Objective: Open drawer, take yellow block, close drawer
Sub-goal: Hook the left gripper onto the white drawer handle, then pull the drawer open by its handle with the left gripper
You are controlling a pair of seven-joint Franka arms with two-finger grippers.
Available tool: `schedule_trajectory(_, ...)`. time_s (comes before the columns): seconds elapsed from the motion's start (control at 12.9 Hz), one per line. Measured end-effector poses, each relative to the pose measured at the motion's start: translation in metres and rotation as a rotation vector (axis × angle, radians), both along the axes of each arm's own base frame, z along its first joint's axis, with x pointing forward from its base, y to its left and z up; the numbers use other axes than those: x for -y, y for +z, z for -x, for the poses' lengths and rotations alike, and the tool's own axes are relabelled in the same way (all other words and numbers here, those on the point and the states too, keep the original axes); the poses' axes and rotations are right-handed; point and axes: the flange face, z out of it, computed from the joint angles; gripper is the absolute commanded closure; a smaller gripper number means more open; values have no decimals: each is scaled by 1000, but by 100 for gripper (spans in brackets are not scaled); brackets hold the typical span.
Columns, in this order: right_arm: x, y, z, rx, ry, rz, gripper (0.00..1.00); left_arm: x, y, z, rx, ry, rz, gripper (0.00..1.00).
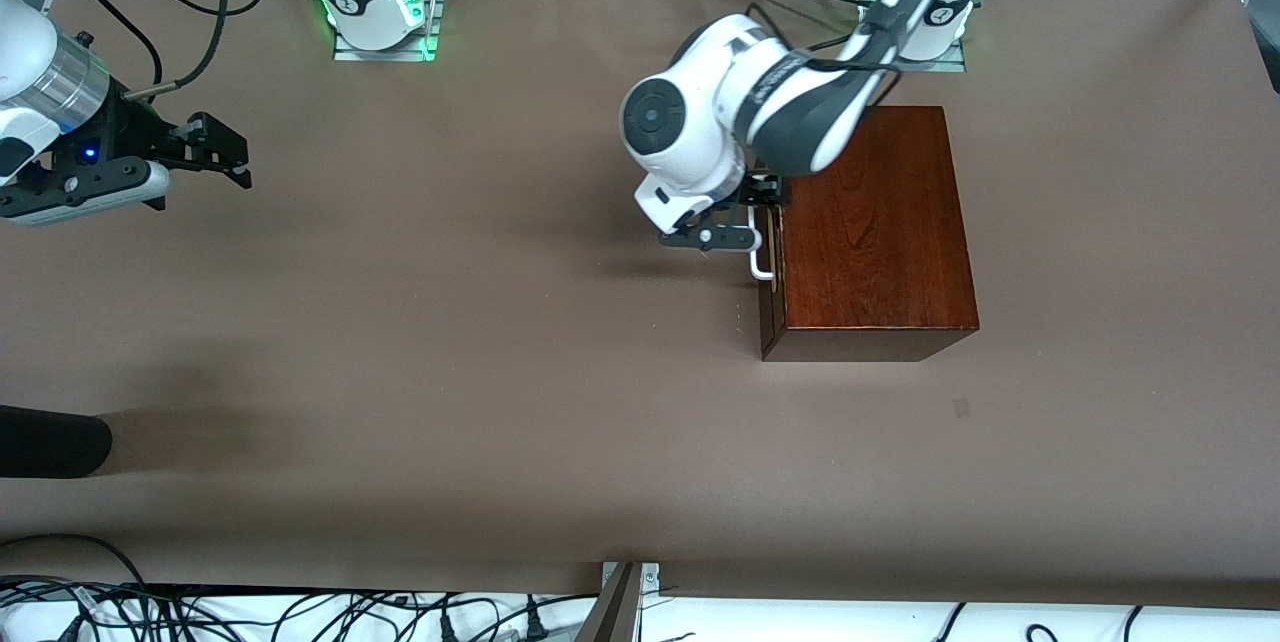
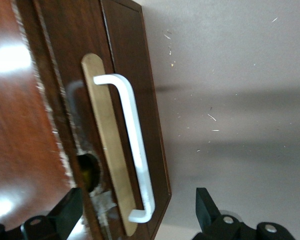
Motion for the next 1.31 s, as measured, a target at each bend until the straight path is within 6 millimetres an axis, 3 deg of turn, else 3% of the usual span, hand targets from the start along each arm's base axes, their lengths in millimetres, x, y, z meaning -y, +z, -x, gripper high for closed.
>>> schedule_trajectory(1.08, 0, 0, 0, 0, 0, 0, 0, 8, -83, -3, 69, 13, -46, 0)
schedule_trajectory(1.31, 0, 0, 0, 0, 0, 0, 0, 15, -84, -1, 97, 25, -27, 0)
